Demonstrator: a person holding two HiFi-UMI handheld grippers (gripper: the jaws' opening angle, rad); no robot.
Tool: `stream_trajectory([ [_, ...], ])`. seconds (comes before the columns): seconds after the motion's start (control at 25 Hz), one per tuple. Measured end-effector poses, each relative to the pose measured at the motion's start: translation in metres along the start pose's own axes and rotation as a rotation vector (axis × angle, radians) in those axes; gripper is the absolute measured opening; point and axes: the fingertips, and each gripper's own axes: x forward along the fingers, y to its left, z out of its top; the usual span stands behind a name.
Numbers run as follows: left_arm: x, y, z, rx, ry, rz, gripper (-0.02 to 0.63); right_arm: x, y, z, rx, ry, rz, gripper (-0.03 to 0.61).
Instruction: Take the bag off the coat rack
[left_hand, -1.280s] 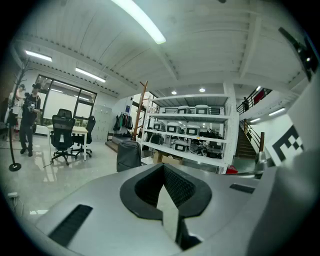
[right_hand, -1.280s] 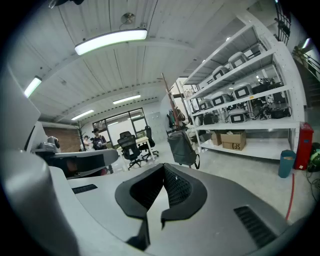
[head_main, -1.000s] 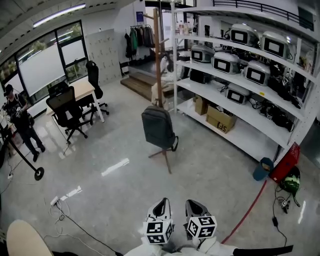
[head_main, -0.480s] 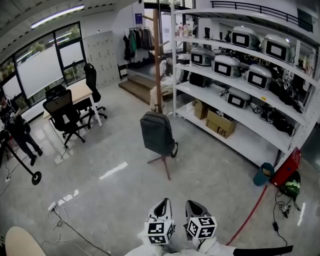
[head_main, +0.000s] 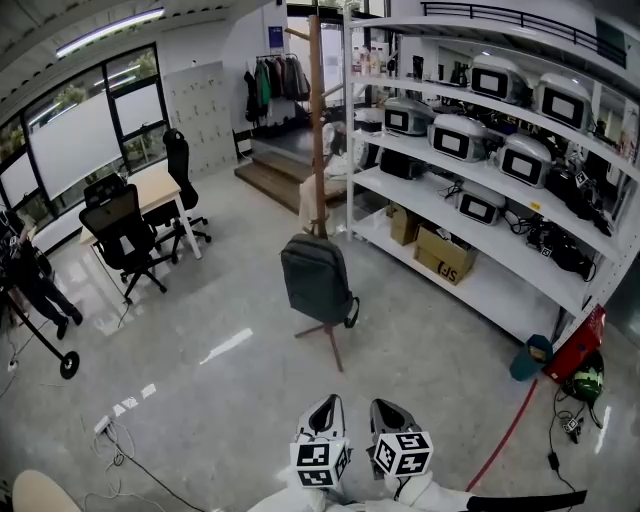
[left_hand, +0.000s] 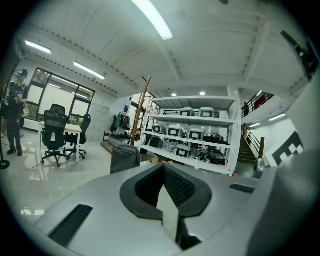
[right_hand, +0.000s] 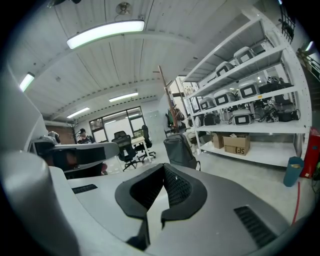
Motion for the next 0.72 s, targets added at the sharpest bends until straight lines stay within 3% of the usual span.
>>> stream_trajectory([
  [0.72,0.072,0.075,0.021,0.01,0.013,-0.01,0.002,0.107,0.015,0.029,-0.007,0.002,0.005,0.012],
])
